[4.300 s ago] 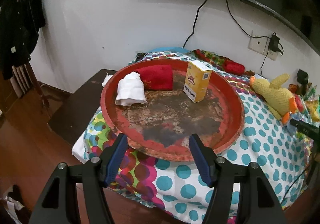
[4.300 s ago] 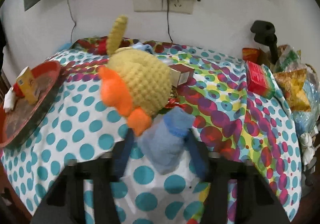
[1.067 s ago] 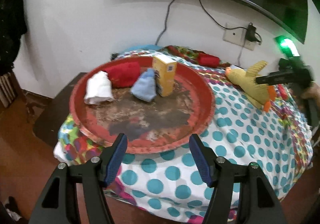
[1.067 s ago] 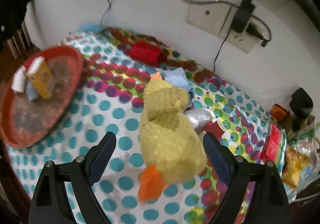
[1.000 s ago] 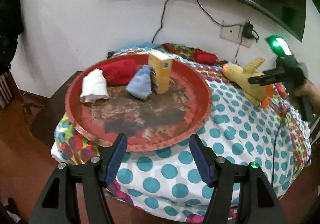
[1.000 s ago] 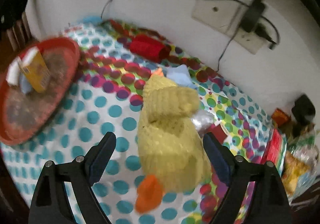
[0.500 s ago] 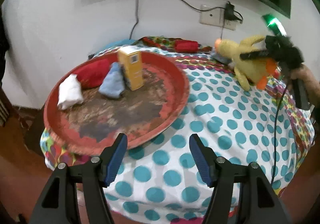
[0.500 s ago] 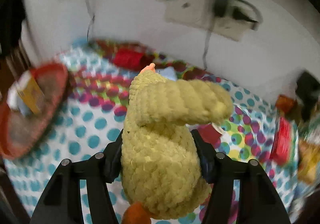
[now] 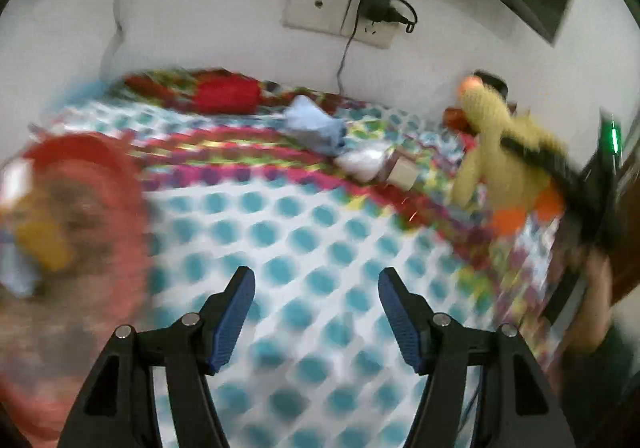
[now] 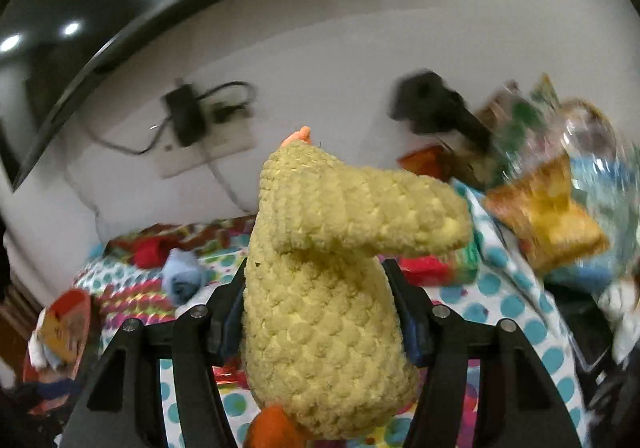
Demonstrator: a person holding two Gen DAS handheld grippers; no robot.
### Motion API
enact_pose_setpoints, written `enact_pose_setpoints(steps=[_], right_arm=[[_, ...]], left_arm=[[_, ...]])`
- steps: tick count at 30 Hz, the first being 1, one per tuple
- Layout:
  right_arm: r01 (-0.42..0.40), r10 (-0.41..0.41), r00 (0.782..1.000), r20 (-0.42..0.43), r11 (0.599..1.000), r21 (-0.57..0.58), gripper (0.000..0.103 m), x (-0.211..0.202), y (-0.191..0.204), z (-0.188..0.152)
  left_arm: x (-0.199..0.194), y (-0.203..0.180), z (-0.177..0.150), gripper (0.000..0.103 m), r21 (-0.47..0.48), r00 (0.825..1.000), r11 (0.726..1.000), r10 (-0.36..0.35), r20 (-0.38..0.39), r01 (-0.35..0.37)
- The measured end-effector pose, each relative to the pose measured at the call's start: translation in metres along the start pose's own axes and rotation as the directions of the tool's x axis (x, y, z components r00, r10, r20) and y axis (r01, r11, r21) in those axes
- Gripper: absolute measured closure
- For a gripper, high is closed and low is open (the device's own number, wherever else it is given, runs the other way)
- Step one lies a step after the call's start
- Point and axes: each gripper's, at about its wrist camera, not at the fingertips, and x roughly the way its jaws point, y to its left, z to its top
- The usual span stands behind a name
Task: Organize objects
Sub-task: 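Grasp the yellow duck toy with the right tool while the left tool grasps the red snack bar, then carry the red snack bar with the left tool over the red tray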
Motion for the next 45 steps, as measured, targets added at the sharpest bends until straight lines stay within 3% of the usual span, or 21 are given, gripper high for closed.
enact_pose_setpoints(steps=[3, 5, 11, 14, 21, 23, 24, 25, 26, 27, 28, 35, 39, 45], right_arm=[[-0.002, 0.002, 1.000, -0.008, 1.000, -0.001, 0.044, 0.004, -0.005, -0.008], [-0.003, 0.003, 1.000, -0.007, 1.000, -0.021, 0.044, 0.004, -0.008, -0.011], [-0.028, 0.027, 1.000, -0.004, 0.998, -0.056, 0.044, 0.006, -0.017, -0.020], [-0.042, 0.042, 0.999, -0.004, 0.997, -0.069, 0.043, 0.007, -0.019, -0.023], [-0.086, 0.086, 0.996, -0.021, 0.995, -0.047, 0.042, 0.010, -0.021, -0.024], [-0.097, 0.096, 0.995, -0.024, 0.994, -0.044, 0.041, 0.010, -0.021, -0.023], [-0.101, 0.100, 0.995, -0.028, 0.994, -0.044, 0.041, 0.011, -0.021, -0.023], [-0.097, 0.095, 0.995, -0.028, 0.994, -0.044, 0.041, 0.011, -0.020, -0.023], [-0.097, 0.096, 0.995, -0.030, 0.994, -0.045, 0.041, 0.011, -0.019, -0.023], [-0.098, 0.096, 0.995, -0.034, 0.994, -0.046, 0.041, 0.012, -0.019, -0.022], [-0.094, 0.092, 0.995, -0.038, 0.995, -0.044, 0.041, 0.013, -0.019, -0.022], [-0.071, 0.069, 0.996, -0.050, 0.997, -0.030, 0.041, 0.019, -0.016, -0.020], [-0.049, 0.047, 0.998, -0.047, 0.998, -0.034, 0.041, 0.022, -0.010, -0.019], [-0.046, 0.044, 0.998, -0.047, 0.997, -0.054, 0.041, 0.022, -0.007, -0.020]], left_arm=[[0.040, -0.017, 0.016, 0.037, -0.037, 0.997, 0.999, -0.034, -0.073, 0.031], [0.062, -0.037, 0.023, 0.037, 0.012, 0.994, 1.000, 0.012, -0.108, -0.011], [0.087, -0.086, 0.034, 0.037, 0.124, 0.997, 0.992, 0.035, -0.071, -0.026], [0.104, -0.106, 0.034, 0.037, 0.181, 0.994, 0.981, 0.085, -0.075, -0.070], [0.129, -0.120, 0.032, 0.037, 0.208, 0.973, 0.955, 0.225, -0.052, -0.210], [0.134, -0.117, 0.031, 0.037, 0.201, 0.971, 0.956, 0.230, -0.060, -0.214], [0.132, -0.115, 0.030, 0.038, 0.190, 0.975, 0.960, 0.217, -0.048, -0.205], [0.131, -0.114, 0.029, 0.047, 0.191, 0.975, 0.959, 0.220, -0.041, -0.209], [0.129, -0.114, 0.028, 0.068, 0.196, 0.977, 0.960, 0.211, -0.028, -0.202], [0.127, -0.114, 0.028, 0.078, 0.200, 0.979, 0.960, 0.205, -0.020, -0.197], [0.126, -0.114, 0.027, 0.083, 0.206, 0.979, 0.959, 0.201, -0.015, -0.194], [0.104, -0.102, 0.012, 0.084, 0.254, 0.985, 0.953, 0.173, -0.004, -0.166], [0.098, -0.087, 0.009, 0.084, 0.194, 0.986, 0.967, 0.169, 0.000, -0.166], [0.079, -0.077, -0.004, 0.084, 0.191, 0.980, 0.961, 0.191, 0.058, -0.198]])
